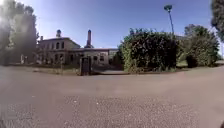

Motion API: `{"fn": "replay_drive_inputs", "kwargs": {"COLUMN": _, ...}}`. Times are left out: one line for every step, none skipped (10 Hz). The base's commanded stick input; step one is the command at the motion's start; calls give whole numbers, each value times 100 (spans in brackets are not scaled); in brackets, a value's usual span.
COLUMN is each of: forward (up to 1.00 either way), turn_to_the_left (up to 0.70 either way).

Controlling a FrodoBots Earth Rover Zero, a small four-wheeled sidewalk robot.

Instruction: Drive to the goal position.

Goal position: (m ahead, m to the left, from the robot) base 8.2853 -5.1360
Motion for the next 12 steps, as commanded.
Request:
{"fn": "replay_drive_inputs", "kwargs": {"forward": 70, "turn_to_the_left": 0}}
{"fn": "replay_drive_inputs", "kwargs": {"forward": 70, "turn_to_the_left": 0}}
{"fn": "replay_drive_inputs", "kwargs": {"forward": 70, "turn_to_the_left": -4}}
{"fn": "replay_drive_inputs", "kwargs": {"forward": 70, "turn_to_the_left": -9}}
{"fn": "replay_drive_inputs", "kwargs": {"forward": 70, "turn_to_the_left": -13}}
{"fn": "replay_drive_inputs", "kwargs": {"forward": 70, "turn_to_the_left": -13}}
{"fn": "replay_drive_inputs", "kwargs": {"forward": 70, "turn_to_the_left": -13}}
{"fn": "replay_drive_inputs", "kwargs": {"forward": 70, "turn_to_the_left": -13}}
{"fn": "replay_drive_inputs", "kwargs": {"forward": 70, "turn_to_the_left": -13}}
{"fn": "replay_drive_inputs", "kwargs": {"forward": 70, "turn_to_the_left": -13}}
{"fn": "replay_drive_inputs", "kwargs": {"forward": 70, "turn_to_the_left": -3}}
{"fn": "replay_drive_inputs", "kwargs": {"forward": 70, "turn_to_the_left": 0}}
